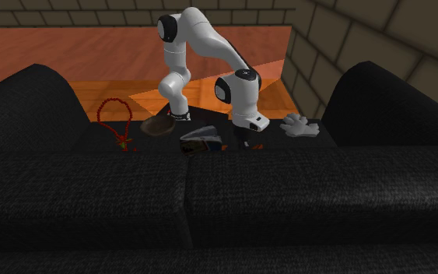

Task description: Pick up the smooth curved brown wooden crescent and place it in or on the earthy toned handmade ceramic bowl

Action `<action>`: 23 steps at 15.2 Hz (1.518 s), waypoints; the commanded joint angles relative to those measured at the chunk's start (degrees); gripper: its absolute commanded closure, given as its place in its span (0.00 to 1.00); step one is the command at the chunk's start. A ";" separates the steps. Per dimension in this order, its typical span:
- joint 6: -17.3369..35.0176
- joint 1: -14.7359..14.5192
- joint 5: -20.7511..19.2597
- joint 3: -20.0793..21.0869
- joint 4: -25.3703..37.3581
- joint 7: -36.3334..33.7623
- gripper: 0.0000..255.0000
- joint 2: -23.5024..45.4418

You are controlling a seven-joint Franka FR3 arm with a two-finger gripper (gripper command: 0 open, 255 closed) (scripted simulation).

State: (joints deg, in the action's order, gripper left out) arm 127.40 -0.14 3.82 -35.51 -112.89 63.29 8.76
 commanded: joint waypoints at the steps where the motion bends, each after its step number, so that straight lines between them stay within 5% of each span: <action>1: 0.03 0.01 0.03 0.00 0.00 0.02 0.00 0.03; 4: 0.02 0.01 0.02 0.00 0.00 0.01 0.00 0.02; 5: 0.02 0.01 0.02 0.00 0.00 0.01 1.00 0.02; 14: 0.03 0.01 0.03 0.00 0.00 0.02 1.00 0.03; 23: -6.42 -0.44 -1.94 -0.31 4.37 -1.14 1.00 -2.54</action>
State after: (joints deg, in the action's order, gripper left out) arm 121.79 -0.57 1.93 -35.82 -109.29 62.21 6.27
